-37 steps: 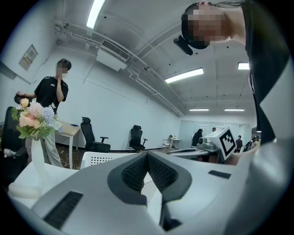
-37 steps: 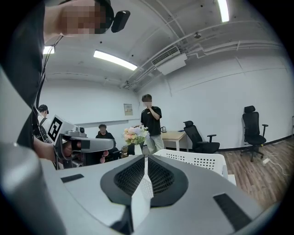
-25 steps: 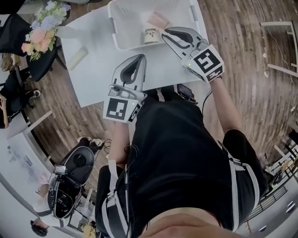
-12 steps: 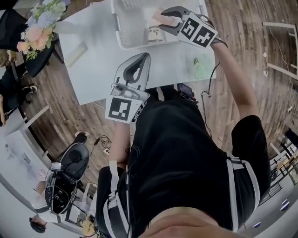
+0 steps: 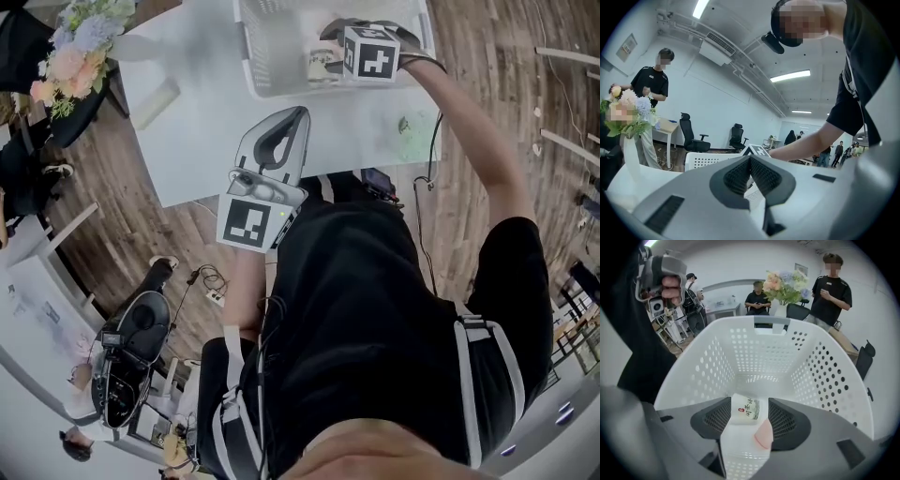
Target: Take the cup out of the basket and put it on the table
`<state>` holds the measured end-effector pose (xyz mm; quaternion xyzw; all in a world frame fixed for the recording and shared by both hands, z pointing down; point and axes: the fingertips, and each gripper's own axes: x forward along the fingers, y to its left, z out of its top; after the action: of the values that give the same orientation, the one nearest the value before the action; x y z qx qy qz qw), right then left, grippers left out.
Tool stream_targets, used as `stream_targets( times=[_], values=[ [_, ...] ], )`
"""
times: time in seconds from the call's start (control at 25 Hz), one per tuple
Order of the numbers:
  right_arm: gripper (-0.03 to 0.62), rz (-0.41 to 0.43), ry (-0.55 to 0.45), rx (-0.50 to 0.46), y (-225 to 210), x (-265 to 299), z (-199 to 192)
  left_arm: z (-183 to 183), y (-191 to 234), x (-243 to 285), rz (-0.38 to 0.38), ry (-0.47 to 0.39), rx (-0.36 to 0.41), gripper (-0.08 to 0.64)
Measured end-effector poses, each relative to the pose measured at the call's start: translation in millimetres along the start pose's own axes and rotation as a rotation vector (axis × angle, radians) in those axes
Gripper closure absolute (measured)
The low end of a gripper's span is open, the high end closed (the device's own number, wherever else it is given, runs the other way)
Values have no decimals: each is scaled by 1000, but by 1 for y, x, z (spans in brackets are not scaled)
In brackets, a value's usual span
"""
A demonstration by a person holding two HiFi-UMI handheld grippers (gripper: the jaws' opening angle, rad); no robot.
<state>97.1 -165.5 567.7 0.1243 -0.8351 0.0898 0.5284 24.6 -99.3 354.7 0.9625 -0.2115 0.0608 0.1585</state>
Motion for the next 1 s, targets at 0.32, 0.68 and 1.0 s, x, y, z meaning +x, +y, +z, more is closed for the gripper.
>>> stream_targets(
  times=[0.32, 0.68, 1.0],
  values=[
    [335, 48, 172, -338, 7, 45, -31, -5, 13, -1, 24, 13, -14, 540],
    [303, 89, 312, -906, -1, 59, -48, -8, 19, -8, 37, 26, -42, 540],
    [296, 138, 373, -1342, 0, 73, -61, -12, 15, -2, 11, 34, -39, 540]
  ],
)
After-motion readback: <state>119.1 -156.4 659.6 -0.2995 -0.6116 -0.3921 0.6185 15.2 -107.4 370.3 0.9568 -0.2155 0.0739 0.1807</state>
